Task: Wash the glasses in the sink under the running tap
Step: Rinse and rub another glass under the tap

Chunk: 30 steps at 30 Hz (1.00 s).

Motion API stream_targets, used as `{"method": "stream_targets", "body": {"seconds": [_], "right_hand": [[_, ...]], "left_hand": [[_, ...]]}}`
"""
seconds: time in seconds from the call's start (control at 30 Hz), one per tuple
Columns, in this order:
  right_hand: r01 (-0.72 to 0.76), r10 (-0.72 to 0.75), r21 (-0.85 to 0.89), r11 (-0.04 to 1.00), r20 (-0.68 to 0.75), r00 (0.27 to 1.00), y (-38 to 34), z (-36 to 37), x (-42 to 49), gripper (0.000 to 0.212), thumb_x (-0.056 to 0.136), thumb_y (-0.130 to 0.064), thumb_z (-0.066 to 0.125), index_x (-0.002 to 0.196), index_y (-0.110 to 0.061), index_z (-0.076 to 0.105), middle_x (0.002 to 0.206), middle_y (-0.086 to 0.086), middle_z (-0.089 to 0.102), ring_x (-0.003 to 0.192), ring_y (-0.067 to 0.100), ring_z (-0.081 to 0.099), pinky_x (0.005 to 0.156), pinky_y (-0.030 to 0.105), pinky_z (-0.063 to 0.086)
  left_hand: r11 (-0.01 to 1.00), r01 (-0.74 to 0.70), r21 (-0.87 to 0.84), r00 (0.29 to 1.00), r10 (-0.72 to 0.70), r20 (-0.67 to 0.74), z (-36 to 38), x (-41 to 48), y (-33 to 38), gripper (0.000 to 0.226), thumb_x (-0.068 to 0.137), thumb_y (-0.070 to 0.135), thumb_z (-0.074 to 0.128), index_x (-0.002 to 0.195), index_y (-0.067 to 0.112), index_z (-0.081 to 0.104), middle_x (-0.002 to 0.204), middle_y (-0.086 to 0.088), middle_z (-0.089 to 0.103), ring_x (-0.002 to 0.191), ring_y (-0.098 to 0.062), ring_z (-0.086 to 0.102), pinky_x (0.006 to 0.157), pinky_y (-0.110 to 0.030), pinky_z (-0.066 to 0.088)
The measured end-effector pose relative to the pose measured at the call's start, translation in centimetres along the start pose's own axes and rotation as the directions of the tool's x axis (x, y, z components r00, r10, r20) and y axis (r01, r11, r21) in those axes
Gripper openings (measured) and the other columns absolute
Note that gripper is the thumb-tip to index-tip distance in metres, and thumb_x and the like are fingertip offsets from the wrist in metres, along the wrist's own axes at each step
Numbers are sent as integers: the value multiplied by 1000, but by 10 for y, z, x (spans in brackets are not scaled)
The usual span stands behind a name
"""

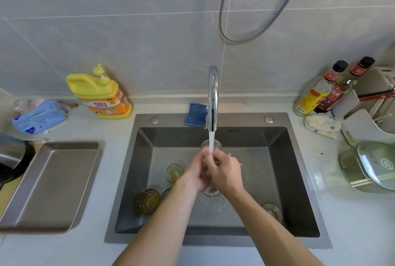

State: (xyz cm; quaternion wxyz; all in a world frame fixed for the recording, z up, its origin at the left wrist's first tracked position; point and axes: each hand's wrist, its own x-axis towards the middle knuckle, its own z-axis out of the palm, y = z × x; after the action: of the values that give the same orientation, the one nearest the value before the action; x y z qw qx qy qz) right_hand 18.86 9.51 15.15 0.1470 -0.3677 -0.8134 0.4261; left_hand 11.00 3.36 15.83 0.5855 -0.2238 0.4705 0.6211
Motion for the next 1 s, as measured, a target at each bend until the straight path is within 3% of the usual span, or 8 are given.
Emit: {"method": "stream_targets", "body": {"seconds": [0.1,0.2,0.37,0.47,0.57,0.83,0.93,1.0], "right_hand": [[48,-38,137,989,-75,996,-1,-3,-9,8,99,-39,62,104,-33,59,99,-16,61,77,7,61,69,36,55],[-61,82,185,981,-110,991,7,-6,-3,44,97,-50,63,133,-28,50,127,-13,46,104,6,57,85,37,55],[-468,267,521,714,415,870,4,-12,8,96,85,-69,65,161,-36,17,152,2,51,119,20,64,93,36,55],[-303,135,523,797,335,933,2,-4,5,89,93,-54,63,161,-42,7,162,-7,34,139,15,51,102,31,52],[-190,41,485,854,300,953,-1,-1,0,86,99,-46,62,163,-43,5,160,-23,15,148,3,26,119,32,33],[-350,201,516,782,322,925,1,-32,25,34,98,-22,69,126,-11,52,126,15,62,86,13,72,67,24,57],[-262,172,389,883,251,953,0,-29,29,33,90,-27,80,105,-12,55,121,15,58,90,13,63,63,17,54],[-208,165,266,941,175,971,-3,-25,27,39,80,-34,88,90,-15,55,119,2,50,99,2,53,71,10,46]], "left_hand": [[995,-52,87,997,46,69,5,-6,1,42,97,43,62,72,13,77,71,-4,71,60,-16,71,67,-29,53],[965,-163,205,981,135,143,3,-10,0,39,97,50,56,89,16,73,78,-2,72,59,-12,66,56,-25,45],[924,-235,303,972,217,93,0,-12,-2,72,98,76,34,119,22,76,116,-7,78,102,-21,76,87,-36,57],[885,-253,391,966,252,54,5,-14,0,66,94,84,25,117,44,72,136,-2,69,126,-18,63,108,-44,50],[933,-231,277,973,224,59,7,-12,1,66,100,74,24,129,34,68,130,1,71,119,-13,66,93,-32,54],[916,-208,342,963,254,-94,-16,5,3,76,91,85,39,106,24,82,102,-9,80,85,-20,71,76,-33,54],[938,-154,309,959,218,-183,-14,7,-2,100,71,96,52,129,17,72,127,-17,73,122,-37,67,107,-51,51],[898,-187,399,918,304,-254,-5,2,-1,83,92,82,40,133,14,65,135,-15,66,130,-36,60,114,-52,44]]}}
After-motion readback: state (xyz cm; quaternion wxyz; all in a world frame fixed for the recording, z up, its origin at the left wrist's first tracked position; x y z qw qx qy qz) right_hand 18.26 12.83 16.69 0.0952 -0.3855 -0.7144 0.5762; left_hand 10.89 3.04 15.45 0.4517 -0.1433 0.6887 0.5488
